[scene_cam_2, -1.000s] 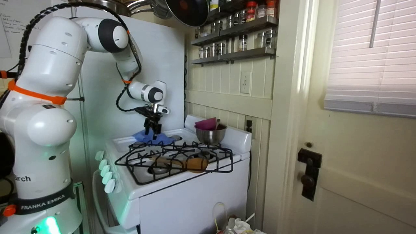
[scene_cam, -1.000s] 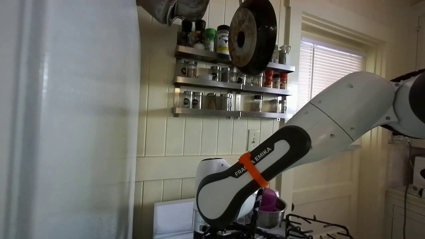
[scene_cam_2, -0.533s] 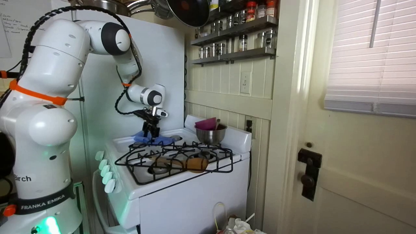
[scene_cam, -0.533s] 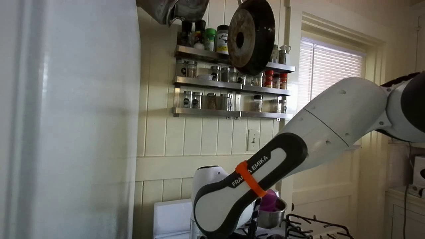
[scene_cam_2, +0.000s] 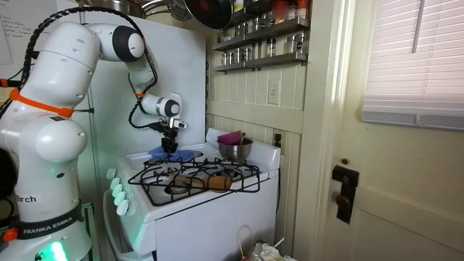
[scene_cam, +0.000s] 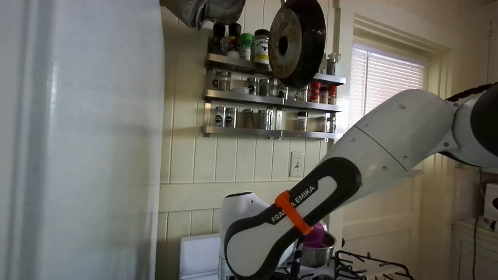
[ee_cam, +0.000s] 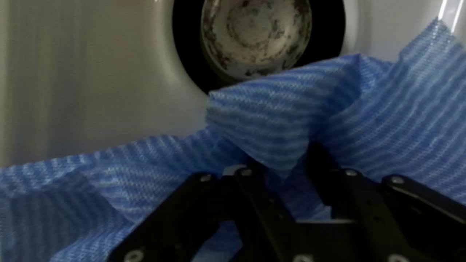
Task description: Use the blue towel to wipe the stove
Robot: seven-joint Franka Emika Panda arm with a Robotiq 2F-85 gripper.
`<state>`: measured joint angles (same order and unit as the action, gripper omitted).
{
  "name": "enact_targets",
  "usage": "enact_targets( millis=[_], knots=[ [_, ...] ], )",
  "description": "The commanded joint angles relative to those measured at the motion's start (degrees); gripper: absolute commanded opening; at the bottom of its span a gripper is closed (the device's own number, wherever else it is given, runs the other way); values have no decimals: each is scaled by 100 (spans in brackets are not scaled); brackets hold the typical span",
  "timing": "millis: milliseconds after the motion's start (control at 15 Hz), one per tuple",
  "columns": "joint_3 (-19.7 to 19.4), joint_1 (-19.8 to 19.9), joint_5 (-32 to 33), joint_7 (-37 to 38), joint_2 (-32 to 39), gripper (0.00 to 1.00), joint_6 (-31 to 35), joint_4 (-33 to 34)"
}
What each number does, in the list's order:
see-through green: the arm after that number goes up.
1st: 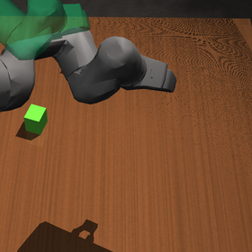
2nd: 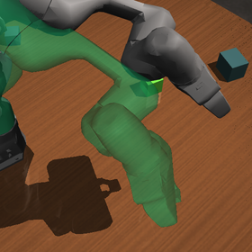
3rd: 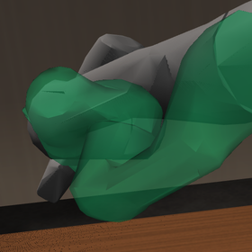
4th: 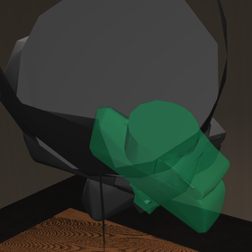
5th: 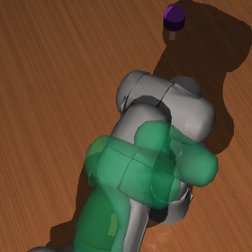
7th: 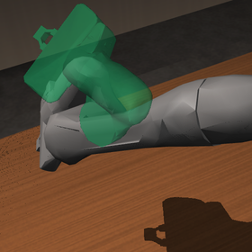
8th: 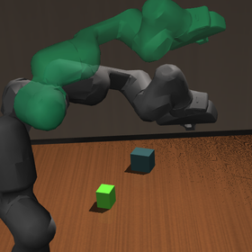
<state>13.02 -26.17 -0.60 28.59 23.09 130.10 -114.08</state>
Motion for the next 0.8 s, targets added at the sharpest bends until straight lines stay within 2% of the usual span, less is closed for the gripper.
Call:
enact_targets(
  millis=[0, 67, 133, 733],
  knots=[
    [-155, -133, 264, 454, -42, 7, 88, -144],
    [-167, -122, 255, 537, -41, 1, 77, -176],
    [-188, -117, 251, 645, -42, 0, 49, -210],
    [-228, 64, 96, 1752, -573, 1, 35, -1110]
  ],
)
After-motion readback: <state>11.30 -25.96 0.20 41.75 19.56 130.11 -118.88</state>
